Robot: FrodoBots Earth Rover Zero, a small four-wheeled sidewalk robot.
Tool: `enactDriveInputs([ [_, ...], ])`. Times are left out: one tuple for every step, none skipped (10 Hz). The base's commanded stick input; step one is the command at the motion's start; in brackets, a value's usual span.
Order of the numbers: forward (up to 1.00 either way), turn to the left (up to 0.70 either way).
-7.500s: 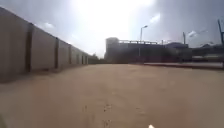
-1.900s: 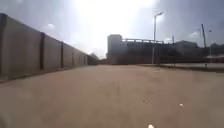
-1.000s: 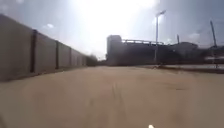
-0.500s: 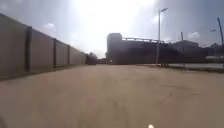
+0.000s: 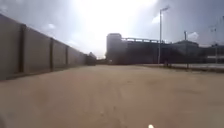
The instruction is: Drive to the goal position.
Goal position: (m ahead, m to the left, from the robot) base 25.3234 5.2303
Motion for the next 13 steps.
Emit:
enactDriveInputs([
  [1.0, 0.0],
  [1.0, 0.0],
  [1.0, 0.0],
  [1.0, 0.0],
  [1.0, 0.0],
  [1.0, 0.0],
  [1.0, 0.0],
  [1.0, 0.0],
  [1.0, 0.0],
  [1.0, 0.0],
  [1.0, 0.0],
  [1.0, 0.0],
  [1.0, 0.0],
])
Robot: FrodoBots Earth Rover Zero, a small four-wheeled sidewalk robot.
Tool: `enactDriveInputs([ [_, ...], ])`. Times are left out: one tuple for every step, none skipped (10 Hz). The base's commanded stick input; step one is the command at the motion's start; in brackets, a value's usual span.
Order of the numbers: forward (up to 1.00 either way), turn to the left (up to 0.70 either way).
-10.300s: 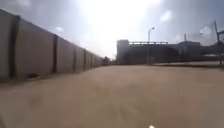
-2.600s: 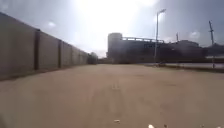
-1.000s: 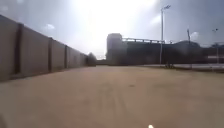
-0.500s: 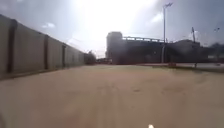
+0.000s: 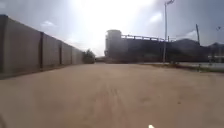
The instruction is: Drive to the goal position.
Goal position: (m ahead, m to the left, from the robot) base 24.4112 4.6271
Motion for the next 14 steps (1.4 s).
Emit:
enactDriveInputs([
  [1.0, 0.0],
  [1.0, 0.0],
  [1.0, 0.0],
  [1.0, 0.0],
  [1.0, 0.0],
  [1.0, 0.0],
  [1.0, 0.0],
  [1.0, 0.0],
  [1.0, 0.0],
  [1.0, 0.0],
  [1.0, 0.0],
  [1.0, 0.0],
  [1.0, 0.0],
  [1.0, 0.0],
])
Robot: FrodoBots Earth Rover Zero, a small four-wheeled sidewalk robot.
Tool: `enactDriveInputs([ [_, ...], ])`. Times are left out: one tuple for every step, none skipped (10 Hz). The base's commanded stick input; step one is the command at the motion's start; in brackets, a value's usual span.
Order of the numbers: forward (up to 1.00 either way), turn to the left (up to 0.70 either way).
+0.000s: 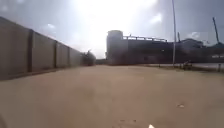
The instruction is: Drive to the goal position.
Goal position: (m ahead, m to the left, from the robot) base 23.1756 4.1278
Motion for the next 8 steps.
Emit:
enactDriveInputs([
  [1.0, 0.0],
  [1.0, 0.0],
  [1.0, 0.0],
  [1.0, 0.0],
  [1.0, 0.0],
  [1.0, 0.0],
  [1.0, 0.0],
  [1.0, 0.0],
])
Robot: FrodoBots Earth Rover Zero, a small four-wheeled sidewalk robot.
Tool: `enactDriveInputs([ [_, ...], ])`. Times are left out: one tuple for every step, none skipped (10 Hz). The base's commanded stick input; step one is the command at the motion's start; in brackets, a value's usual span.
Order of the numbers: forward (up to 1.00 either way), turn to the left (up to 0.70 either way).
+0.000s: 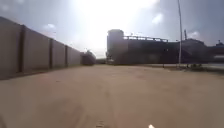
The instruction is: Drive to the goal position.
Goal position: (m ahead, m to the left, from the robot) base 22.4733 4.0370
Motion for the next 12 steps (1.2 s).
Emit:
enactDriveInputs([
  [1.0, 0.0],
  [1.0, 0.0],
  [1.0, 0.0],
  [1.0, 0.0],
  [1.0, 0.0],
  [1.0, 0.0],
  [1.0, 0.0],
  [1.0, 0.0],
  [1.0, 0.0],
  [1.0, 0.0],
  [1.0, 0.0],
  [1.0, 0.0],
])
